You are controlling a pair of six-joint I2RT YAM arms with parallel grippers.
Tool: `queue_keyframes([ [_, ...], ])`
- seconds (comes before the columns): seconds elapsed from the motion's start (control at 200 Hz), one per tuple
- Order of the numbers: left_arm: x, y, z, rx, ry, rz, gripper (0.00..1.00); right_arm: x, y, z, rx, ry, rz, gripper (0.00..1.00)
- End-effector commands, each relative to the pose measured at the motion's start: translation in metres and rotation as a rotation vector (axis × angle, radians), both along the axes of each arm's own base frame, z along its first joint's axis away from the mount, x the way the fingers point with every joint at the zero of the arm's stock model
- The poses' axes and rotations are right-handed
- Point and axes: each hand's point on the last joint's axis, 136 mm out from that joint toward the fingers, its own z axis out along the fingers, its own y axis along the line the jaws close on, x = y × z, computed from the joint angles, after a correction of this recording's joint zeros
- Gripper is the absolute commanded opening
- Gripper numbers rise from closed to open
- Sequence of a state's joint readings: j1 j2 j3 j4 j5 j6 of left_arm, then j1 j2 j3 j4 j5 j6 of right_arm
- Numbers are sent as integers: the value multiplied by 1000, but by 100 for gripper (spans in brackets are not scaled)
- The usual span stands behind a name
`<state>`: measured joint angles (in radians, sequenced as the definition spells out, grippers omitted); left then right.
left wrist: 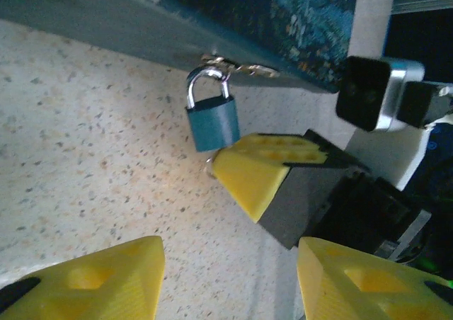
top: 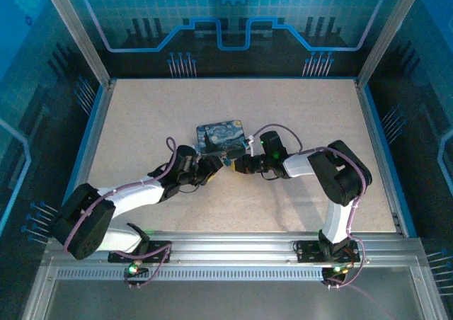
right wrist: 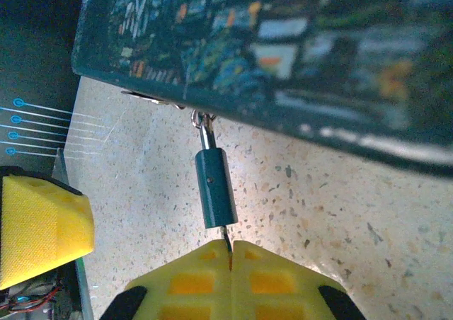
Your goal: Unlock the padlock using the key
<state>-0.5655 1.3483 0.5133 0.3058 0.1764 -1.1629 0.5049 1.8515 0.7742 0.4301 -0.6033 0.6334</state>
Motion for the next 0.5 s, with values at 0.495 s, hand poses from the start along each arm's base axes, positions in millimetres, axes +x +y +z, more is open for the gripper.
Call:
queue_keyframes([
  [0.495,28,-4,-11,-134,-22,125,46,-10,16,26,56,92,-63,1],
])
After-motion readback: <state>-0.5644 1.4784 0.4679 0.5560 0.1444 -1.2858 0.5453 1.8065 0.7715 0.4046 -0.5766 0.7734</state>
